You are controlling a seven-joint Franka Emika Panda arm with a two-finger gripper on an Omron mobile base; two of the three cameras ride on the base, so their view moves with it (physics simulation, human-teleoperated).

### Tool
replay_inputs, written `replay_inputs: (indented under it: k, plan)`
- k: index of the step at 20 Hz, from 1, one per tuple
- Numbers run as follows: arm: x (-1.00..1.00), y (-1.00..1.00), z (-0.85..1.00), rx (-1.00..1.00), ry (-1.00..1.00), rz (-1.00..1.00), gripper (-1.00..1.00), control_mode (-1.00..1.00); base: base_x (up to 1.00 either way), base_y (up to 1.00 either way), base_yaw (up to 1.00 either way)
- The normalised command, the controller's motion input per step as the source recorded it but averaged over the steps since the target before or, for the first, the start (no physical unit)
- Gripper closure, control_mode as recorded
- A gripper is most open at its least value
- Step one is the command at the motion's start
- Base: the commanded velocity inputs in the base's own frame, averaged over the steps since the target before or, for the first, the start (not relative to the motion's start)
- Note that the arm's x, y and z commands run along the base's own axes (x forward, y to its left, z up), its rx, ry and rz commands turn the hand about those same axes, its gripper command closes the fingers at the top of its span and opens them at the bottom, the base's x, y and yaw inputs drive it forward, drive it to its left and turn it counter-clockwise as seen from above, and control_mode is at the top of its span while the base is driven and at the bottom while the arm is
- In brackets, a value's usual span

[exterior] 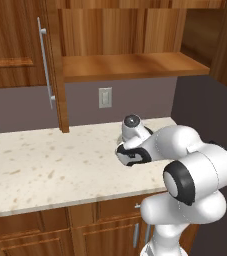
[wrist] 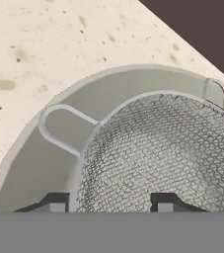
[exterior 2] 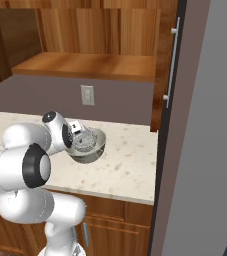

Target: Open the cabinet and setup a tea strainer by placing it in the bowl upright.

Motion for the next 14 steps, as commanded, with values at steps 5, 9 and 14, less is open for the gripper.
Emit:
replay_inputs:
  k: [5,9,14]
  plan:
    - [0.00,0.00,0.00,0.00,0.00,0.00,-1.00,-1.00,0.00,0.00,0.00]
    - [0.00,0.00,0.04,0.00,0.00,0.00,-1.00,-1.00,0.00,0.00,0.00]
    - [0.00,0.00,0.16,0.05,0.00,0.00,-1.00,-1.00,0.00,0.00,0.00]
